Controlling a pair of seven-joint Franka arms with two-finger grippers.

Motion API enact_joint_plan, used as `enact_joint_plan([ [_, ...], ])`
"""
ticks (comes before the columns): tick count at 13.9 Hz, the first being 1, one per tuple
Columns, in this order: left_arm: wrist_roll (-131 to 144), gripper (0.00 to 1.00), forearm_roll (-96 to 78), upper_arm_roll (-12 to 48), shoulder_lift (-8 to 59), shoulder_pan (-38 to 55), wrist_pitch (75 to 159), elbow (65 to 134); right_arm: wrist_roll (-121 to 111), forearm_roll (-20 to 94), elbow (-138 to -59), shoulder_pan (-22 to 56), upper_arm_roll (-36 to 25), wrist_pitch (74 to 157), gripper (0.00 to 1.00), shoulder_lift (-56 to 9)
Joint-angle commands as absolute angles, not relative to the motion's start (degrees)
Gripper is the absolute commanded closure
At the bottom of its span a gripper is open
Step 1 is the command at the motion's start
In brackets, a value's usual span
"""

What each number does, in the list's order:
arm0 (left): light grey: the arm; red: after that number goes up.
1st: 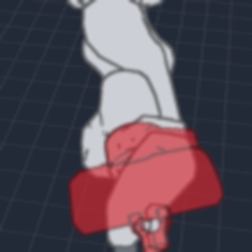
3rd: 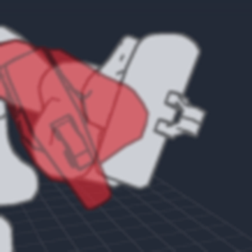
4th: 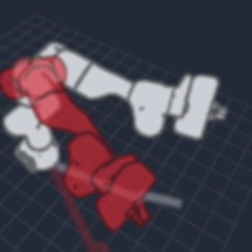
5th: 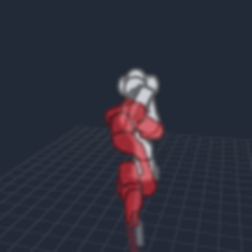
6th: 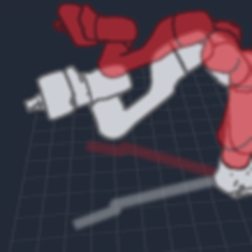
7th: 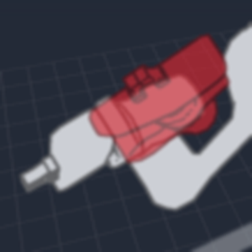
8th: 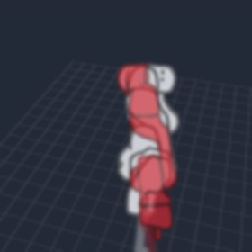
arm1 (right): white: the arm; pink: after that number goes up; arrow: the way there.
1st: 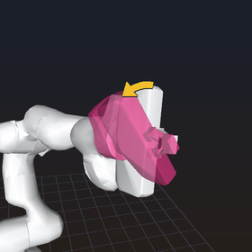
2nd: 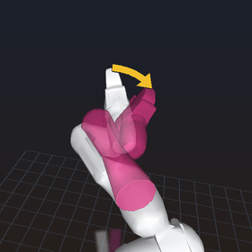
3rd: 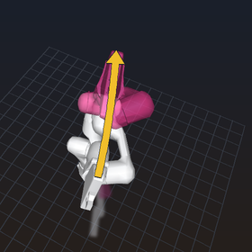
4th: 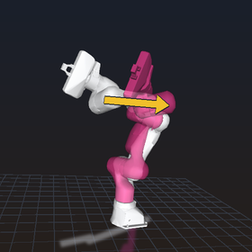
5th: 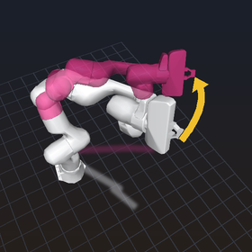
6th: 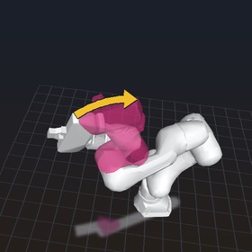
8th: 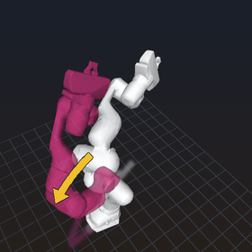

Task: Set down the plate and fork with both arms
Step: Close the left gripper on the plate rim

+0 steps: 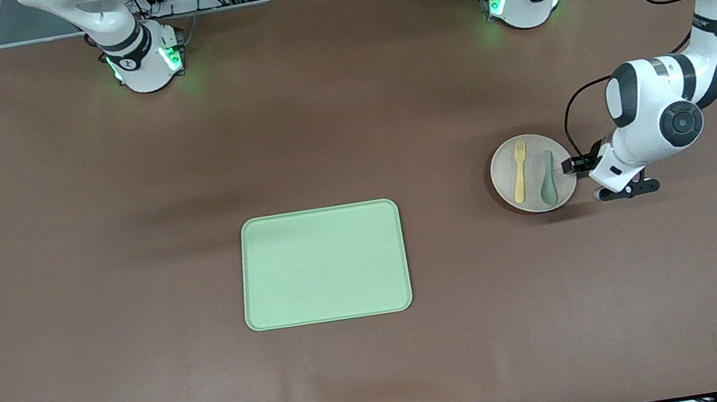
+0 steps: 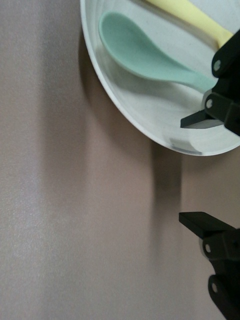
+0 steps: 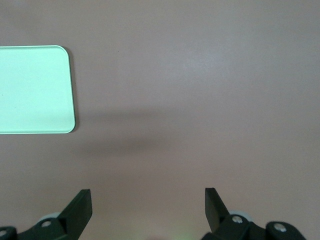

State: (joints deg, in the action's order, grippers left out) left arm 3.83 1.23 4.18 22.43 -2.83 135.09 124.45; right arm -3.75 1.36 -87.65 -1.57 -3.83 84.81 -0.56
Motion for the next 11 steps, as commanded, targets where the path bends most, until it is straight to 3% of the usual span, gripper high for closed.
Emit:
enact_joint_plan([
  [1, 4.9, 0.42, 3.1, 4.4, 22.7, -2.9, 136.4, 124.9, -4.0, 1.6, -87.6, -2.3, -3.5, 84.4, 0.0, -0.4],
  [11, 7.6, 0.63, 3.0, 5.2, 23.5, -1.7, 137.0, 124.7, -4.0, 1.6, -87.6, -2.5, -3.5, 84.4, 0.0, -0.4],
])
